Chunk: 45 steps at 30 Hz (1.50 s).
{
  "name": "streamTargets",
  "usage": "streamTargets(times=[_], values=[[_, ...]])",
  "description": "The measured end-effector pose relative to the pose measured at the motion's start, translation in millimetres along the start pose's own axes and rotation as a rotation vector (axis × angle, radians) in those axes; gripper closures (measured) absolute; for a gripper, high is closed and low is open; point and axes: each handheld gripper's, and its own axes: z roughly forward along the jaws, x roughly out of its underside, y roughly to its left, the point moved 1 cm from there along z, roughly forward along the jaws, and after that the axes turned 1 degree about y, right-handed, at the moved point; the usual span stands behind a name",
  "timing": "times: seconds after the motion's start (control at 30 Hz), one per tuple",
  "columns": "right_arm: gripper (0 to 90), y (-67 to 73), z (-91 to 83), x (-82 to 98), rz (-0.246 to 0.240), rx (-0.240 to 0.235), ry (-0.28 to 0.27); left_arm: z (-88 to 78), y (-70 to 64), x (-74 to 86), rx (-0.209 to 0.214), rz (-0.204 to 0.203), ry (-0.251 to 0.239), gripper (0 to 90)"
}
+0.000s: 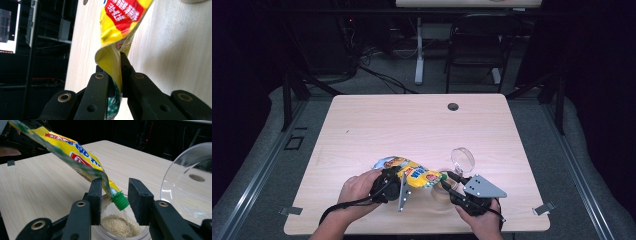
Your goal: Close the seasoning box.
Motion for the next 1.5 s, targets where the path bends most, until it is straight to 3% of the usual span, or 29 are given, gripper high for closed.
streamTargets(times=[0.43,0.6,0.73,1.23,1.5], values=[[60.8,-4.4,-13.9,4.2,0.034,0.031,-0.023,4.5,2.9,6.6,0.057,-0.062,-0.029,88.7],[60.8,-6.9,-18.1,5.9,0.054,0.051,-0.031,7.6,2.4,11.3,0.082,-0.108,-0.055,88.6],[60.8,-9.3,-19.8,7.0,0.076,0.052,-0.035,10.2,2.8,15.1,0.104,-0.152,-0.074,88.6],[60.8,-10.9,-19.5,9.5,0.086,0.062,-0.026,17.2,11.0,37.4,0.204,-0.340,-0.130,88.7],[60.9,-10.3,-18.5,10.4,0.088,0.063,-0.022,19.2,16.6,56.9,0.251,-0.472,-0.162,88.7]])
